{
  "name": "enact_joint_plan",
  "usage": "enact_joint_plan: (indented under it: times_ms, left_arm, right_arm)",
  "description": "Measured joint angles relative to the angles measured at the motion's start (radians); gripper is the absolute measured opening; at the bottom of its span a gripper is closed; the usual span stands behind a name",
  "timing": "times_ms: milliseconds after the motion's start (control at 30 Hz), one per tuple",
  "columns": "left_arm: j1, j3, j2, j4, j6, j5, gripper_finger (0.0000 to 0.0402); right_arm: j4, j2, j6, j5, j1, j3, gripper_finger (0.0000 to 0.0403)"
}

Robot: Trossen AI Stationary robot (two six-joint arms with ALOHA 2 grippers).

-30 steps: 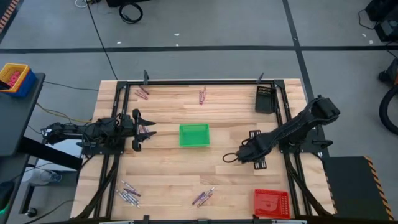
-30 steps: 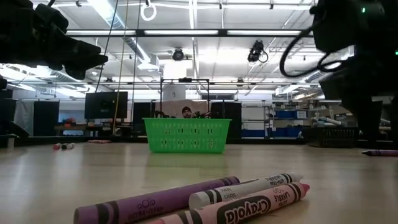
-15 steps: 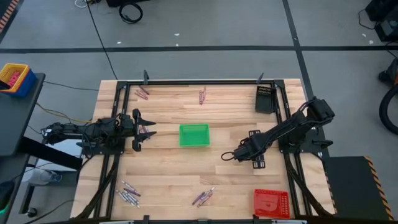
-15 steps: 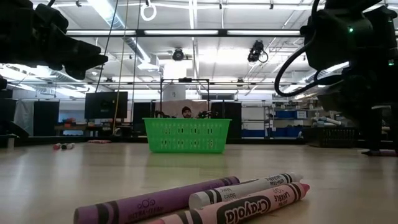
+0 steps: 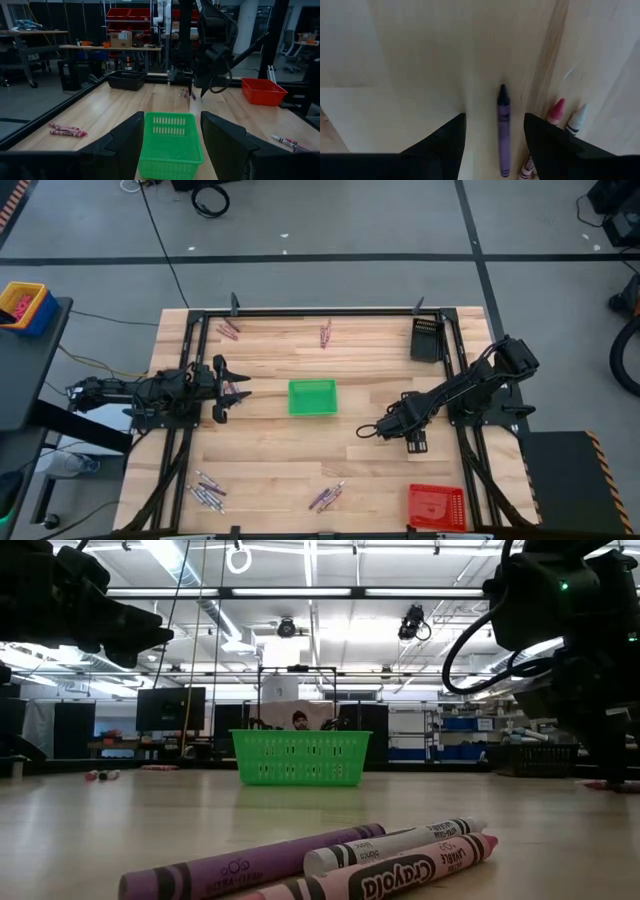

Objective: Sort crayons
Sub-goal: Put the violet crayon into the black basket

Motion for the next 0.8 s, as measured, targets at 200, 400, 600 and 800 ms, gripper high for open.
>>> enact_joint_plan:
  times_ms: [200,400,600,800]
  left_arm:
    - [0.0,0.0,0.0,0.0,0.0,0.0,0.0208]
    - [0.0,0.0,0.0,0.0,0.0,0.0,0.0208]
    - [0.0,0.0,0.0,0.0,0.0,0.0,0.0208]
    - [0.0,0.0,0.0,0.0,0.0,0.0,0.0208]
  right_arm:
    - [0.0,0.0,0.0,0.001,0.0,0.0,0.0157]
    - [0.005,0.0,0.073,0.012,0.007,0.001,0.0104]
    - [0.034,0.0,0.104,0.018,0.052,0.002,0.0086]
    - [0.074,0.0,0.094,0.052,0.107,0.002,0.0085]
